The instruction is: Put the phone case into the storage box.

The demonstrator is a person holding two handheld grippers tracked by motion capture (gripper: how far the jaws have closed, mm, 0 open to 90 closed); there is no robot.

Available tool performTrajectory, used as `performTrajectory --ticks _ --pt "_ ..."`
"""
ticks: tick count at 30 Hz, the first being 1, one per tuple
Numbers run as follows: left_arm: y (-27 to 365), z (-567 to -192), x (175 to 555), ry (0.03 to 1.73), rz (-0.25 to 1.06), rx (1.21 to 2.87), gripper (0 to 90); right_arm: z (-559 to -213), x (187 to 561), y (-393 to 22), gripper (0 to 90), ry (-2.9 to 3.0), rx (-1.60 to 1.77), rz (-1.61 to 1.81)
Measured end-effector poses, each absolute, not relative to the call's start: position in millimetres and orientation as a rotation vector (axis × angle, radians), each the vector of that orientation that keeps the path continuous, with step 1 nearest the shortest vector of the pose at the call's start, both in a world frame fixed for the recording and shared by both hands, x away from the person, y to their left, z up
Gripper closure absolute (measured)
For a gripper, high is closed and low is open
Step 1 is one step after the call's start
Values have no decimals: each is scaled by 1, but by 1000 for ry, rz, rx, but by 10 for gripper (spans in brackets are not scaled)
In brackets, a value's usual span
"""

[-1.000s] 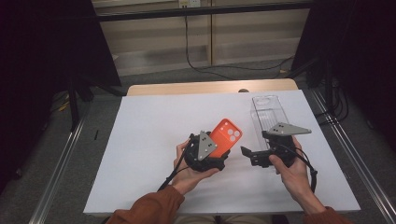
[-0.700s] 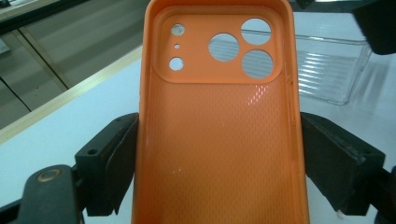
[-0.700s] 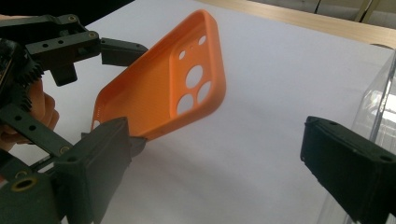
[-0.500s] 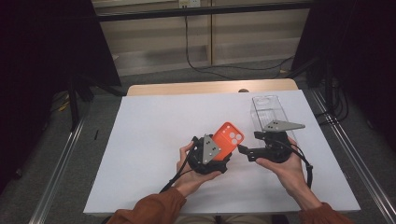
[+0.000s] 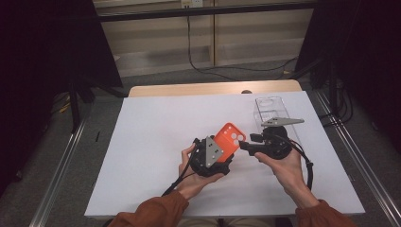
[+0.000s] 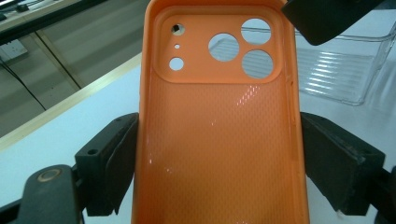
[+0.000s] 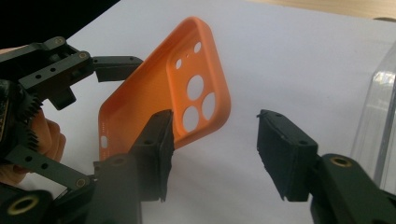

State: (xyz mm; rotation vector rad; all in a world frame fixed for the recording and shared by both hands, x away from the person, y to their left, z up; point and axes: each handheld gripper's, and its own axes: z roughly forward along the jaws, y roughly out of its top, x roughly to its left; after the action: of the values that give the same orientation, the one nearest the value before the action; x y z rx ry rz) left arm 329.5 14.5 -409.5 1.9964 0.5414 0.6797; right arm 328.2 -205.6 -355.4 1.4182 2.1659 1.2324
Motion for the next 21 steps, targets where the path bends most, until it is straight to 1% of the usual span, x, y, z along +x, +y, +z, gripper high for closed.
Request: performTrajectory --ticks 3,8,10,15,16,18,21 --pt "15 -409 329 533 686 2000 164 -355 331 -204 520 2176 1446 1241" --pt "14 -409 328 532 690 1994 164 -353 338 -203 560 2195 1495 1239" --pt "13 -409 328 529 693 1995 164 -353 341 -205 607 2200 1514 1255" --pt "12 -409 325 511 697 1989 164 -355 345 -204 661 2226 1576 1274" --pt "12 -409 325 506 699 1995 164 -355 346 -204 697 2229 1568 1279" --pt "12 -409 325 503 706 1995 164 -356 346 -203 725 2222 1580 1284" --pt "11 -410 325 503 710 1996 163 -356 346 -205 743 2217 1603 1301"
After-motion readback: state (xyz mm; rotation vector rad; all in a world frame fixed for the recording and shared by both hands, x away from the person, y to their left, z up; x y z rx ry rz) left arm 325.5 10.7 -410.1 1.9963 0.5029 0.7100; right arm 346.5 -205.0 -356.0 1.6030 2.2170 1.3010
